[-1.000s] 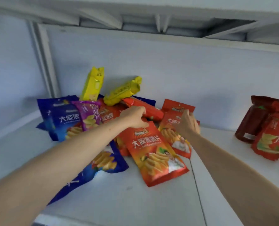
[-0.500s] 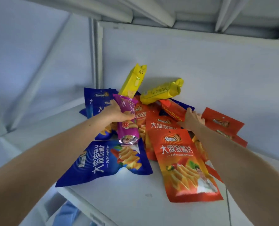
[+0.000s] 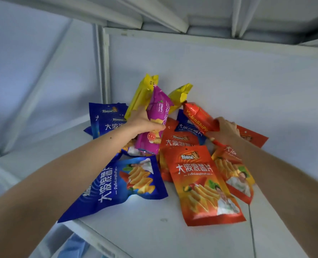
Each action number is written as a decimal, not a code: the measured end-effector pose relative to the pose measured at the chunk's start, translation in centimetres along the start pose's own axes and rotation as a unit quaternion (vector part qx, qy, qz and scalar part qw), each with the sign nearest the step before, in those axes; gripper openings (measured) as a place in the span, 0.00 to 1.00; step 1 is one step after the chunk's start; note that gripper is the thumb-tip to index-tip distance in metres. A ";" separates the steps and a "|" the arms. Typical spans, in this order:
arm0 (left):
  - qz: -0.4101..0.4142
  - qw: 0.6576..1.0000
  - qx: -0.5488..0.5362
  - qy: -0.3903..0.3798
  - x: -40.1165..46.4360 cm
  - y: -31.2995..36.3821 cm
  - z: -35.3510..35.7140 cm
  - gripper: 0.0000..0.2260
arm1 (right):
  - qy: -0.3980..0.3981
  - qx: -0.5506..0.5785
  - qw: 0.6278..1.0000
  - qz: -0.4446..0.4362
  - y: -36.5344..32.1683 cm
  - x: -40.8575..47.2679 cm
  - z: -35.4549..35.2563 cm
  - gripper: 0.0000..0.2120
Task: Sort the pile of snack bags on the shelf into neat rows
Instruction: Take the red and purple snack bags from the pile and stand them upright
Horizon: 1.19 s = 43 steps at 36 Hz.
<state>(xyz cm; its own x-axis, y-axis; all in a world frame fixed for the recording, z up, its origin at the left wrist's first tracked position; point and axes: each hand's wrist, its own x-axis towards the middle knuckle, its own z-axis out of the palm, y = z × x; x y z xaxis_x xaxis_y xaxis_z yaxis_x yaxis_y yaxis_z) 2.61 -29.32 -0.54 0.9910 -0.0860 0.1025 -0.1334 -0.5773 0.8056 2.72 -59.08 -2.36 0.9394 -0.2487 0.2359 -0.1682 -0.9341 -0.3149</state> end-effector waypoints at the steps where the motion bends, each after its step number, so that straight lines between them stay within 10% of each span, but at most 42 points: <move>1: 0.006 1.000 0.007 -0.004 0.0 0.5 0.2 0.33 | 0.005 0.031 0.999 0.005 0.4 -0.3 -0.4 0.29; 8: 0.066 0.995 -0.022 -0.064 -0.5 4.8 2.4 0.21 | 0.101 0.151 0.982 0.043 3.8 -4.1 -3.4 0.28; 35: 0.279 0.882 -0.135 -0.356 -24.0 22.0 33.9 0.38 | 0.357 0.174 0.889 0.230 26.6 -40.9 -11.9 0.26; 43: 0.285 0.888 -0.118 -0.342 -31.0 25.5 40.0 0.45 | 0.304 0.107 0.929 0.184 34.8 -50.6 -15.0 0.34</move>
<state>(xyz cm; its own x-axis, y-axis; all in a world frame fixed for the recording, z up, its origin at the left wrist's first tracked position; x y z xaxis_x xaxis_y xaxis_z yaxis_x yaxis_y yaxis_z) -31.88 -73.83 -6.54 0.5147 -0.8291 0.2182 -0.5252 -0.1037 0.8447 -55.12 -82.82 -11.43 0.4768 -0.7008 0.5306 -0.3203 -0.7007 -0.6375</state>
